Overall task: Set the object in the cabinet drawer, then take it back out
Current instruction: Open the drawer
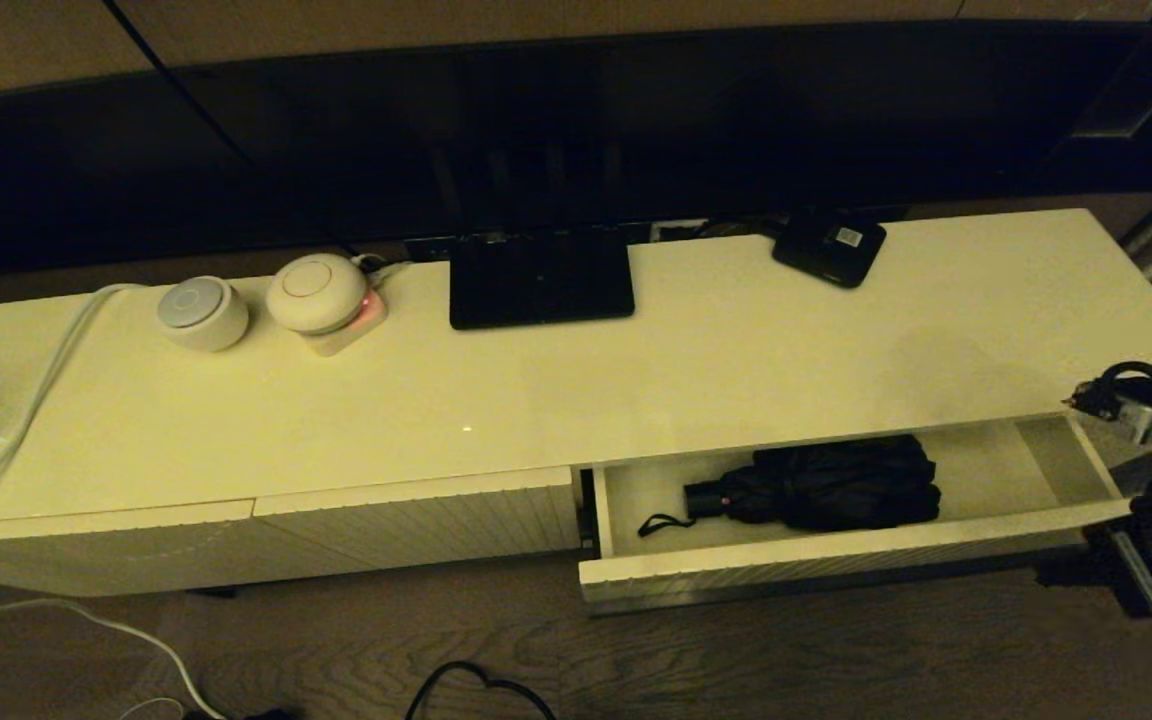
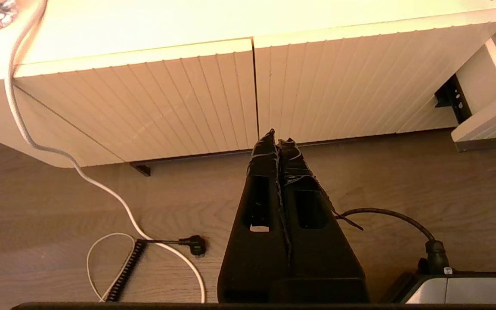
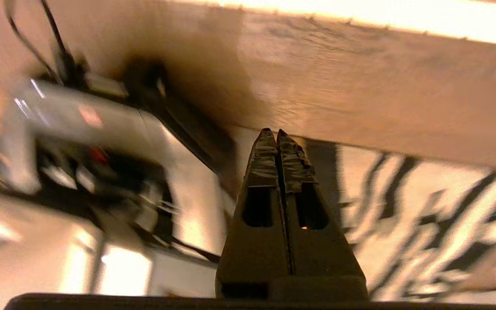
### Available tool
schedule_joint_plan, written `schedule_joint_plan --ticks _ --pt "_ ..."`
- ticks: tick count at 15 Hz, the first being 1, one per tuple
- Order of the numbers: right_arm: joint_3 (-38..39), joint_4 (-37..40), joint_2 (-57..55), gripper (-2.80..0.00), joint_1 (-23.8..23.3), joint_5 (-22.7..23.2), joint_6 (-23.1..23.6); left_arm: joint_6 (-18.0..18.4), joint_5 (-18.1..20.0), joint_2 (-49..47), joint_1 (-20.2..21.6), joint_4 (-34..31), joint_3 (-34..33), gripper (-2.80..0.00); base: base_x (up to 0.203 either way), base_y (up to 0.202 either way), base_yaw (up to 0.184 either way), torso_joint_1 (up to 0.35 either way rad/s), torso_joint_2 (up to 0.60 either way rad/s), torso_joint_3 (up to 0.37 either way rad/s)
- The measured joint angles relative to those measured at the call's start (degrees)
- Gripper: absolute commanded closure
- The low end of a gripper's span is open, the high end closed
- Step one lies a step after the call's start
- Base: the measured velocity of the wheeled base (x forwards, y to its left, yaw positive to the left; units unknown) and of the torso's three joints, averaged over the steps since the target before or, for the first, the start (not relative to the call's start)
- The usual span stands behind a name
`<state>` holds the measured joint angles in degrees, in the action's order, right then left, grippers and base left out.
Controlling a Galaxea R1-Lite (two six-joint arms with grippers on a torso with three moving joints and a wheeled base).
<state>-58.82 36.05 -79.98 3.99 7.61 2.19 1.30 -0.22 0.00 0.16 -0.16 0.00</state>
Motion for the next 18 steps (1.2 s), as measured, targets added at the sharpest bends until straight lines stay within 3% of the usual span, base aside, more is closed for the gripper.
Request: schedule_joint_plan --ticks 4,9,14,18 --pt "-5.8 -1.1 -5.7 0.0 1.7 -0.1 -10.1 0.0 0.0 0.0 0.0 0.0 0.0 0.0 0.0 0.0 0.0 0.0 0.0 0.0" --pt "-10.5 -1.7 -12.5 0.0 4.3 -0.9 -15.0 0.0 0.0 0.0 0.0 0.0 0.0 0.0 0.0 0.0 0.0 0.0 0.0 0.0" --pt "-15.2 -4.1 -20.4 0.0 8.3 -8.5 -18.9 0.0 0.0 0.0 0.0 0.0 0.0 0.0 0.0 0.0 0.0 0.0 0.0 0.0" --pt "-17.9 -4.9 -24.5 0.0 9.8 -9.1 -21.3 0.0 0.0 0.0 0.0 0.0 0.0 0.0 0.0 0.0 0.0 0.0 0.0 0.0"
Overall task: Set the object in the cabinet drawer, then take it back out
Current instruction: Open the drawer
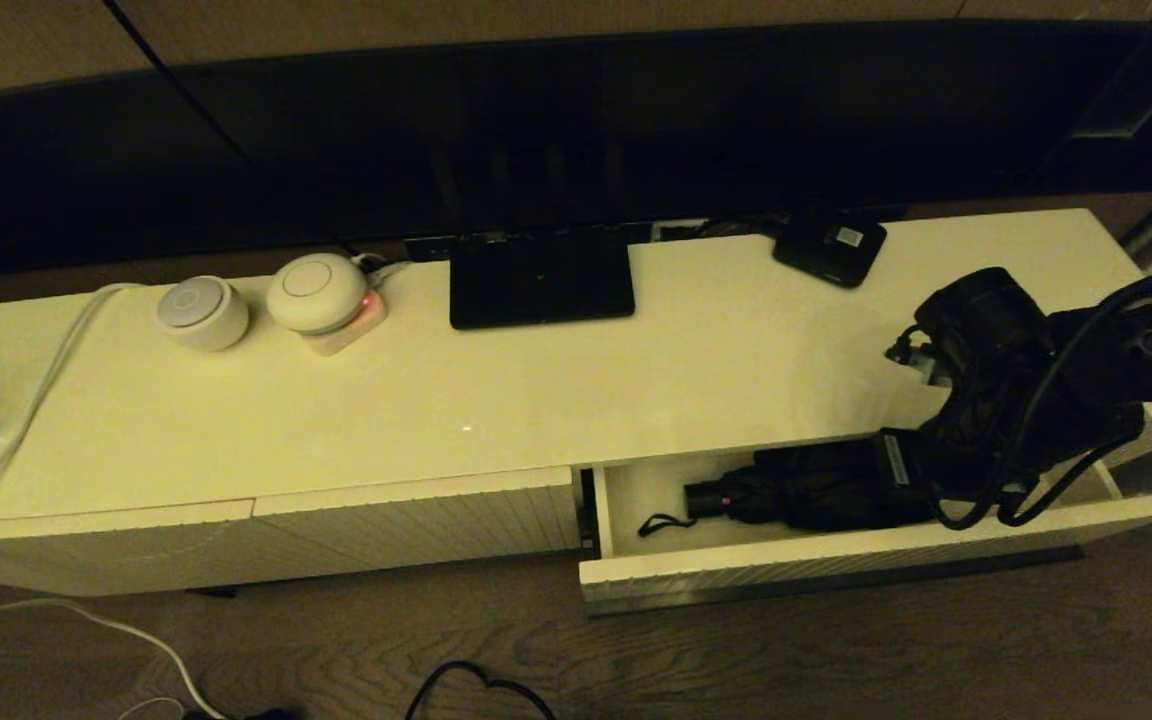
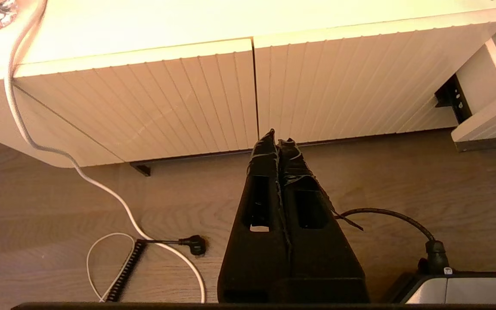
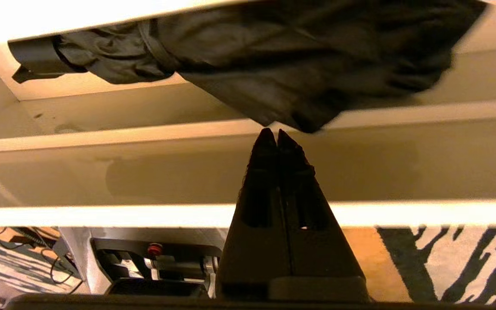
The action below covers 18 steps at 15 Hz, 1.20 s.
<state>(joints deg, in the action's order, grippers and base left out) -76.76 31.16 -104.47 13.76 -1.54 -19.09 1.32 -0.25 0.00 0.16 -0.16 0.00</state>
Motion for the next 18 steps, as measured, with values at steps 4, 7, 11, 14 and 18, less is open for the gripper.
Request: schedule_joint_plan --ticks 4,7,11,14,18 --pt "-0.8 -0.1 -1.5 0.0 0.2 0.0 0.1 0.0 0.0 0.0 0.0 0.0 0.0 0.0 0.0 0.0 0.0 0.0 0.0 0.0" --pt "-0.1 0.4 -2.4 0.0 0.8 -0.1 0.1 0.0 0.0 0.0 0.0 0.0 0.0 0.0 0.0 0.0 0.0 0.0 0.0 0.0" --pt "-0.8 3.9 -3.1 0.0 1.2 0.0 0.4 0.0 0.0 0.0 0.0 0.0 0.0 0.0 0.0 0.0 0.0 0.0 0.0 0.0" --pt "-1.3 7.1 -3.5 0.0 1.8 -0.1 0.8 0.0 0.0 0.0 0.0 0.0 0.0 0.0 0.0 0.0 0.0 0.0 0.0 0.0" --pt "-0.2 10.8 -4.8 0.0 2.8 -0.2 0.8 0.0 0.0 0.0 0.0 0.0 0.0 0.0 0.0 0.0 0.0 0.0 0.0 0.0"
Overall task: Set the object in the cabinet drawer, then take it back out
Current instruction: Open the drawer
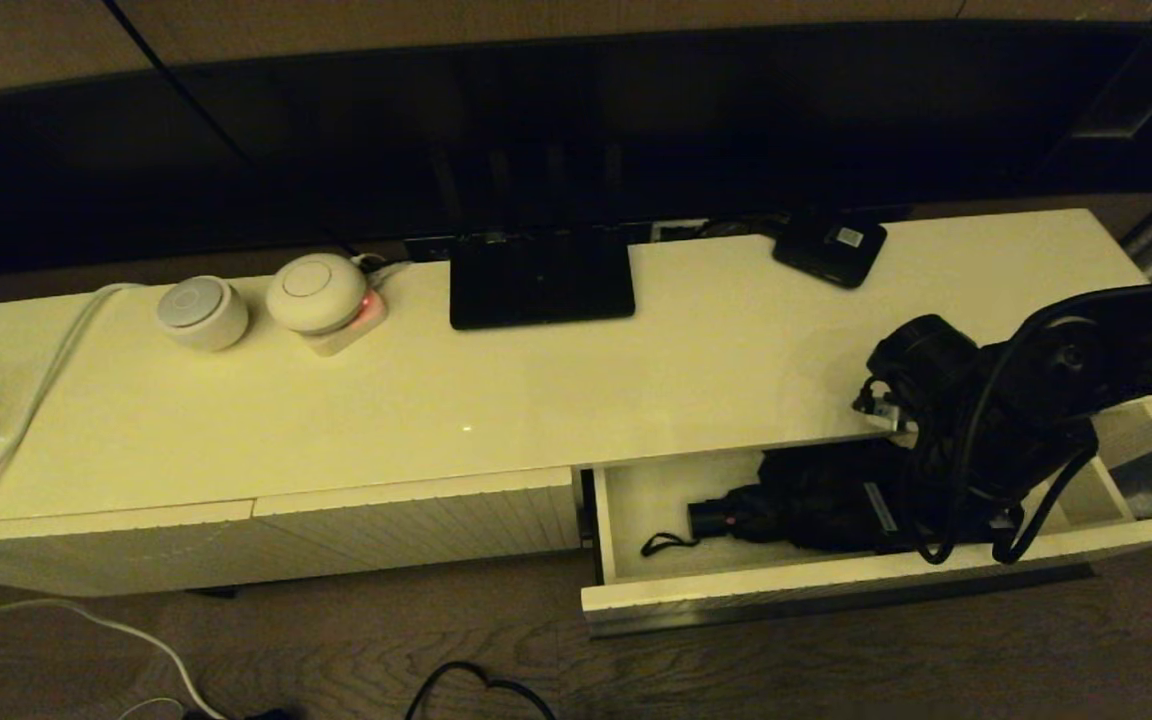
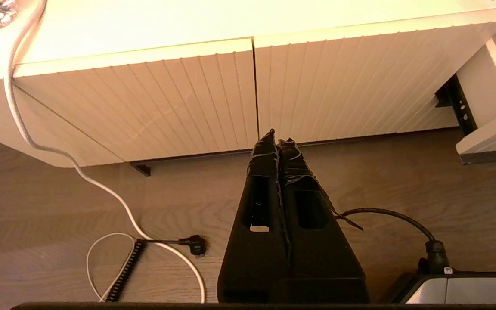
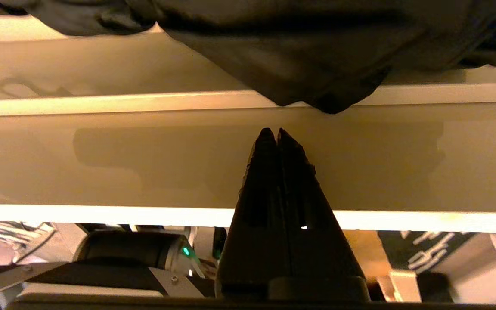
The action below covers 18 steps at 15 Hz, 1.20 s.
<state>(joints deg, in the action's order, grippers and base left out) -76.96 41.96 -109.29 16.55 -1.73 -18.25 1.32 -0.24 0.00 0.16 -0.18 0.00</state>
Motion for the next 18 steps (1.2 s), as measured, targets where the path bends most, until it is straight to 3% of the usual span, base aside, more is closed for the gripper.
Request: schedule_joint_plan --ticks 18 --pt "14.2 -0.1 -1.8 0.0 2.3 1.7 -0.6 0.0 0.0 0.0 0.0 0.0 0.0 0.0 0.0 0.0 0.0 0.0 0.0 0.0"
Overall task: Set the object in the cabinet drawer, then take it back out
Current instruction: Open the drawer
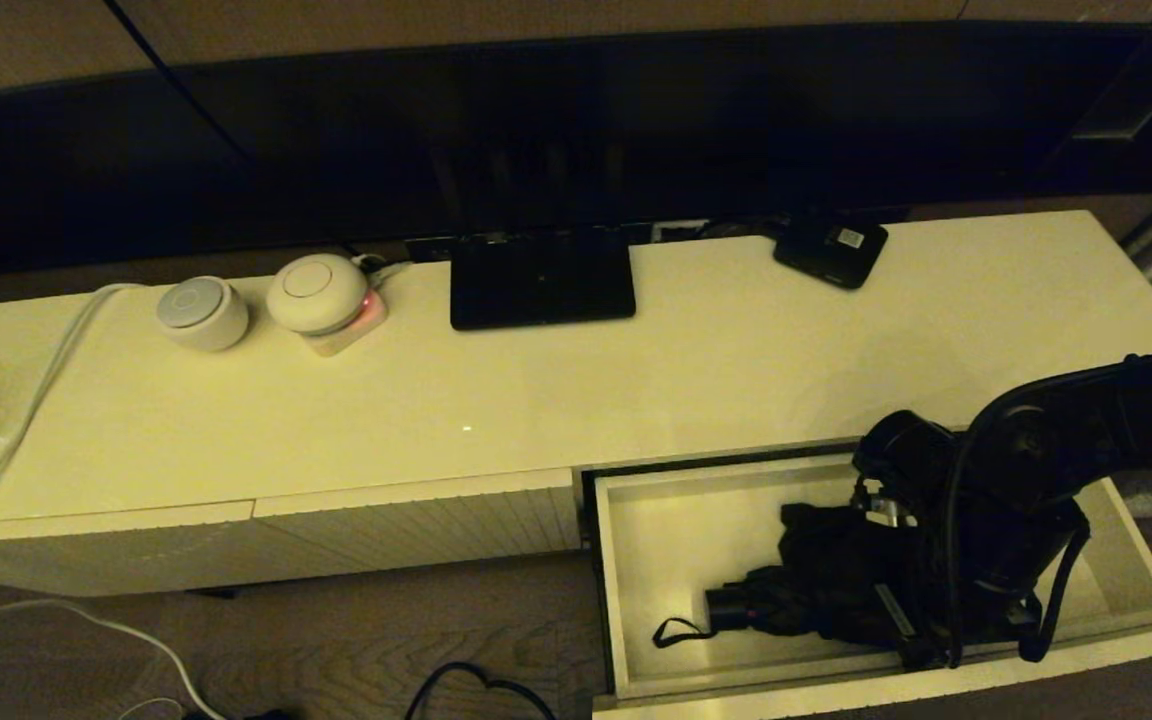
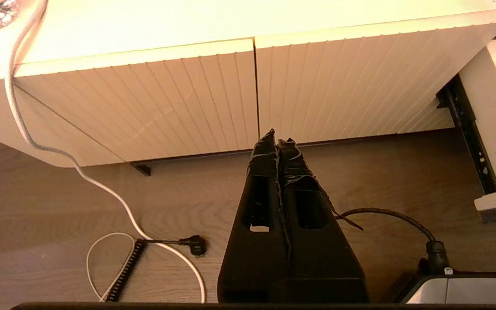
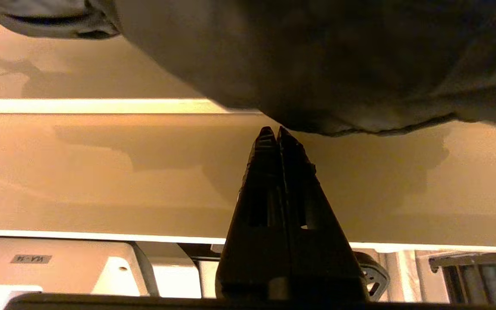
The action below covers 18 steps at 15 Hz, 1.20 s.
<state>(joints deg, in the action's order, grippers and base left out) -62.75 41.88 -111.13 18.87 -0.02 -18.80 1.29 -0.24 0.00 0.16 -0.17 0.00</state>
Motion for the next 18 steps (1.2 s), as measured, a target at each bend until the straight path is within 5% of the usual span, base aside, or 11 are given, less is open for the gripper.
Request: schedule_joint_plan --ticks 7,9,13,18 --pt "1.9 -4.4 3.7 0.0 0.9 0.0 -0.7 0.0 0.0 0.0 0.0 0.0 0.0 0.0 0.0 0.0 0.0 0.0 0.0 0.0" --pt "1.7 -4.8 7.4 0.0 0.8 -1.8 2.6 0.0 0.0 0.0 0.0 0.0 0.0 0.0 0.0 0.0 0.0 0.0 0.0 0.0" --pt "2.9 -4.4 15.8 0.0 0.4 -6.7 19.3 0.0 0.0 0.0 0.0 0.0 0.0 0.0 0.0 0.0 0.0 0.0 0.0 0.0" --pt "5.0 -5.0 22.4 0.0 -2.3 -9.0 48.0 0.0 0.0 0.0 0.0 0.0 0.0 0.0 0.0 0.0 0.0 0.0 0.0 0.0"
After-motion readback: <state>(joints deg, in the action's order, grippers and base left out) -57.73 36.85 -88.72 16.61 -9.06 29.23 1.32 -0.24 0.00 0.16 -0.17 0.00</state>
